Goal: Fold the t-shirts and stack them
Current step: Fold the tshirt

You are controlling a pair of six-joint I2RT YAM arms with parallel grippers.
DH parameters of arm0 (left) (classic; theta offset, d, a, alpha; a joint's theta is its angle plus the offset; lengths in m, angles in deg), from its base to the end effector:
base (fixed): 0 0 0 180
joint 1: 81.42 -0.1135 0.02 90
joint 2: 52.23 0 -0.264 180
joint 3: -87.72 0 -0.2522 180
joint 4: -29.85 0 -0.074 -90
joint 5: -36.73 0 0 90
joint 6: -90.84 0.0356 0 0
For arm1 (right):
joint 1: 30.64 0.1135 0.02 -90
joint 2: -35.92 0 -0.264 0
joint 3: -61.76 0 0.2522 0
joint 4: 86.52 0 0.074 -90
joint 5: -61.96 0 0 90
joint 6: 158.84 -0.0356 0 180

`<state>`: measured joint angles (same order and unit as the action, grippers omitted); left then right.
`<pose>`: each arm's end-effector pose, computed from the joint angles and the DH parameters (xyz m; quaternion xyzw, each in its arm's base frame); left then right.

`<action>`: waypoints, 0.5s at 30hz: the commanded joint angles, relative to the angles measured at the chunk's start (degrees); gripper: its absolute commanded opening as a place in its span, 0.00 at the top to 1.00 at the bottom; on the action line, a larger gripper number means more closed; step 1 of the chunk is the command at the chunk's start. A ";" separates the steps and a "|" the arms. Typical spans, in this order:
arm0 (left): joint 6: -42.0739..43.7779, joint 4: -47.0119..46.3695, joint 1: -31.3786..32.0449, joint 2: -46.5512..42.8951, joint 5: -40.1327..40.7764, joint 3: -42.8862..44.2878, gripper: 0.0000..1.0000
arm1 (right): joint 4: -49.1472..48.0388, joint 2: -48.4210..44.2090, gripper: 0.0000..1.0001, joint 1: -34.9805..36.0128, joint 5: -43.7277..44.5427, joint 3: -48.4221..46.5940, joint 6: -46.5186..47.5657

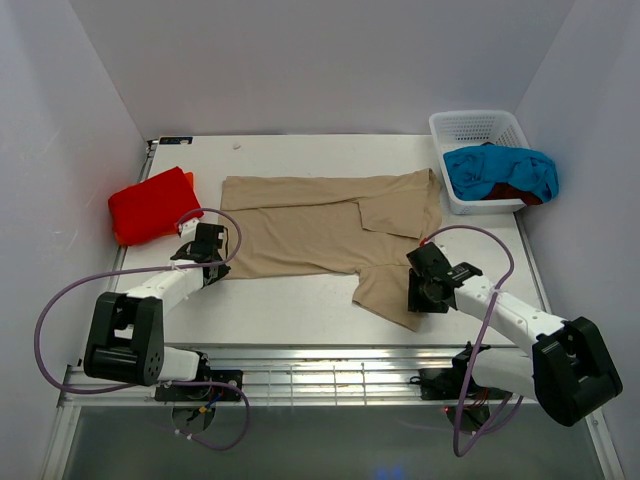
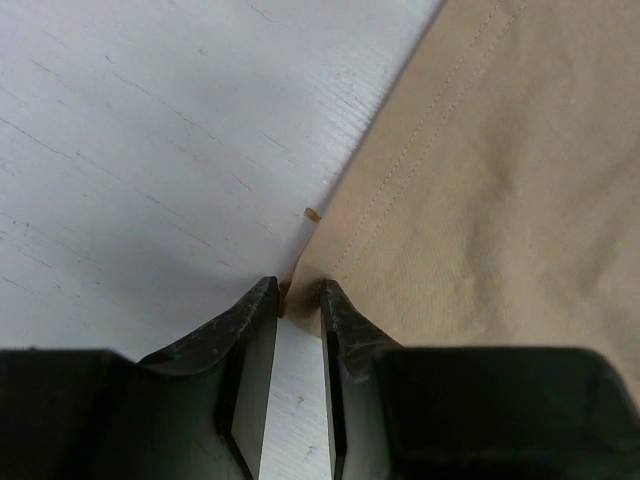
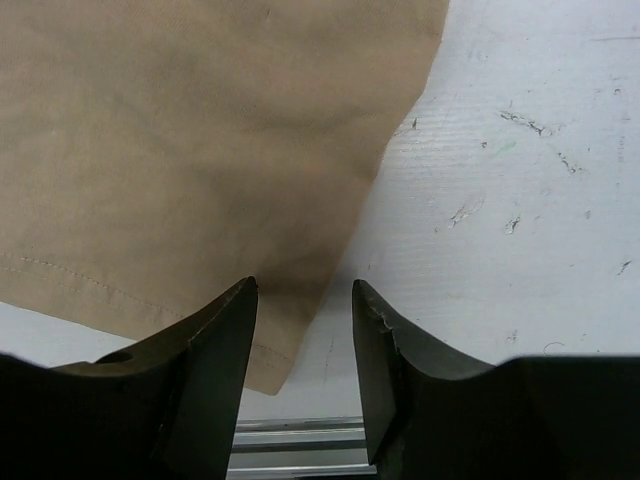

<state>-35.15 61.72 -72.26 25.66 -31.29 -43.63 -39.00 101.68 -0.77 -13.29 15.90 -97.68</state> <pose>0.2355 -0.0245 0.1547 -0.2668 0.9137 0.0765 0.2970 0.1696 0.0870 0.1683 0.0164 0.9727 -0.0145 0.2309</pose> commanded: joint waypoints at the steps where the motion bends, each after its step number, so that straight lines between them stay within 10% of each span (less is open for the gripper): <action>1: 0.04 0.00 -0.03 -2.04 0.00 0.61 0.66 | -1.41 -0.10 0.51 0.89 -0.24 0.19 -1.48; 15: 0.22 -0.09 0.06 -2.39 -0.88 0.53 0.69 | -0.80 -0.81 0.54 2.74 -1.03 1.95 -4.03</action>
<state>-35.12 61.74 -72.26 25.39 -31.71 -43.63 -39.96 101.52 1.42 -14.19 17.06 -100.11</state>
